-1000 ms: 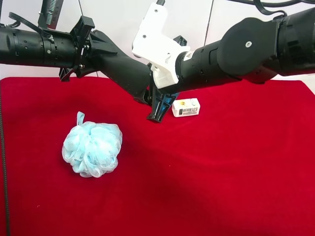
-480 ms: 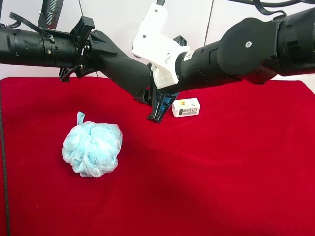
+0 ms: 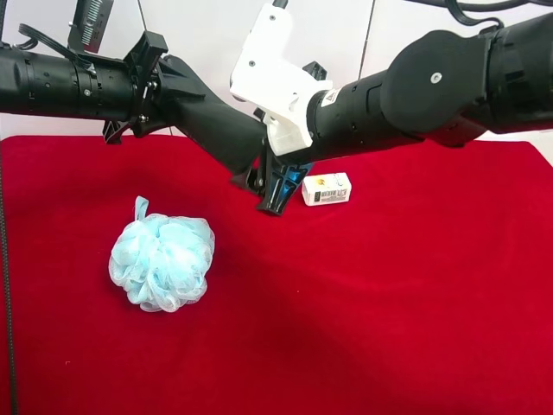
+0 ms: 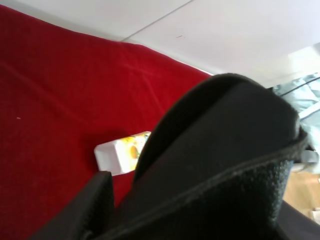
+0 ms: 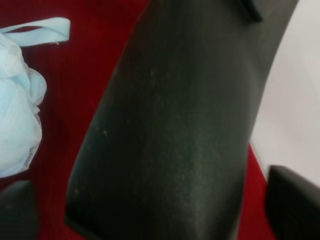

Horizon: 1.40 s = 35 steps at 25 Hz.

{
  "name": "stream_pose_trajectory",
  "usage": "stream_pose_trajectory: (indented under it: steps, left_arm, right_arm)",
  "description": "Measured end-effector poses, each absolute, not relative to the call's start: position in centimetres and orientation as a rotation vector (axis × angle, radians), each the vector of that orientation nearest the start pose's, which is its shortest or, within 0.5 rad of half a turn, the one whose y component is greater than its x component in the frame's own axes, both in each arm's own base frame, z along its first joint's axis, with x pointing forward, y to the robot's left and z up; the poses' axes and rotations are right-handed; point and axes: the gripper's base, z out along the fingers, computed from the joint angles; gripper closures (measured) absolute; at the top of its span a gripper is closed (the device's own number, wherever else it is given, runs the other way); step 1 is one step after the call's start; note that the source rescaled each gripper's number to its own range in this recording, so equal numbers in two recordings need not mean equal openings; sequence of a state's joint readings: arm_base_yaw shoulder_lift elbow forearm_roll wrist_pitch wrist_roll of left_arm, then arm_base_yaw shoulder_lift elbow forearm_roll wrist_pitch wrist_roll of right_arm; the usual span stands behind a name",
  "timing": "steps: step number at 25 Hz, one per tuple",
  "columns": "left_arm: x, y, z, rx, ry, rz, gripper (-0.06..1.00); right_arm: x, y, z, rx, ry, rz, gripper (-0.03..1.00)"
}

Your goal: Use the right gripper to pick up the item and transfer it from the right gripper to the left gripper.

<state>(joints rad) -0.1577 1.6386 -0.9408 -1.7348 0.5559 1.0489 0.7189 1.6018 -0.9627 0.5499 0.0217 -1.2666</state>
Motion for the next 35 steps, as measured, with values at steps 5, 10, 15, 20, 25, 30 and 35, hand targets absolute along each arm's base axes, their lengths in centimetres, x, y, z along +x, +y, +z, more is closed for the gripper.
stream_pose_trajectory:
  steps: [5,10,15,20,25,30,35]
  left_arm:
    - [33.2,-10.0,23.8,-0.251,2.173,-1.076,0.89]
    - [33.2,-10.0,23.8,-0.251,2.173,-1.075,0.90]
    - [33.2,-10.0,23.8,-0.246,2.175,-1.073,0.91]
    - [33.2,-10.0,23.8,-0.248,2.176,-1.065,0.91]
    - [33.3,-9.9,23.7,-0.260,2.178,-1.044,0.91]
    - [33.3,-9.8,23.7,-0.264,2.178,-1.036,0.91]
    - [33.4,-9.7,23.6,-0.271,2.179,-1.024,0.91]
  right_arm:
    - [26.1,23.0,24.5,-1.401,1.607,0.016,-0.01]
    - [26.1,23.0,24.4,-1.395,1.616,0.024,-0.02]
    - [24.8,22.9,24.8,-1.445,1.678,0.135,-0.02]
    - [23.0,21.9,27.6,-1.396,1.713,0.249,-0.02]
    - [20.6,20.0,31.4,-1.298,1.725,0.313,-0.03]
    - [17.7,16.9,34.6,-1.165,1.817,0.342,-0.03]
    - [13.6,12.0,37.5,-0.966,1.945,0.317,-0.03]
